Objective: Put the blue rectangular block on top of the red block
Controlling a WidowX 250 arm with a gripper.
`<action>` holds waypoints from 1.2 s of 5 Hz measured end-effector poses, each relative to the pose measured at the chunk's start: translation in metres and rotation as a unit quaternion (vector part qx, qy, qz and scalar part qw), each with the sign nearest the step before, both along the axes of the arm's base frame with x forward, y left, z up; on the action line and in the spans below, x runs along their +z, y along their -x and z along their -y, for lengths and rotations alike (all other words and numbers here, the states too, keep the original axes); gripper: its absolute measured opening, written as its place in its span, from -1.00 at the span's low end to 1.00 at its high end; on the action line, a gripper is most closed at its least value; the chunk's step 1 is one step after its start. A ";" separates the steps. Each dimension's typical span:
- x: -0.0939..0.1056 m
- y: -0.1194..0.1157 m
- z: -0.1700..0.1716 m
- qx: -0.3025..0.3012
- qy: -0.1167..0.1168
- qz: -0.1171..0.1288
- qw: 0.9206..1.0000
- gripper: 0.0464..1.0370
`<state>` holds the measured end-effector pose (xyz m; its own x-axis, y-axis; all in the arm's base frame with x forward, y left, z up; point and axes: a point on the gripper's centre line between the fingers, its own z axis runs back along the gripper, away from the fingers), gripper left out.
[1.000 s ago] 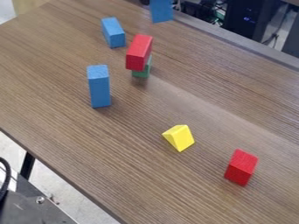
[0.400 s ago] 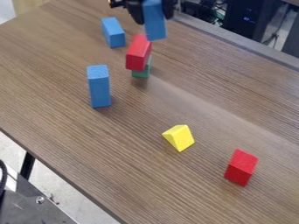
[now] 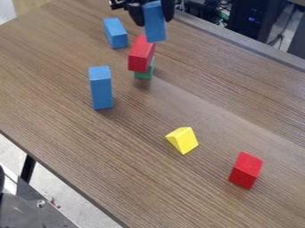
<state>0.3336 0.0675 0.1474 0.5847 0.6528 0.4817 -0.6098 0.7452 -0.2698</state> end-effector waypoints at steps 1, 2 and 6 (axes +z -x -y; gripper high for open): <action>-0.001 -0.002 -0.006 0.004 0.000 -0.003 1.000 0.04; -0.002 -0.003 -0.009 0.006 0.000 -0.003 1.000 0.04; -0.014 -0.006 -0.017 0.005 0.000 -0.020 1.000 0.04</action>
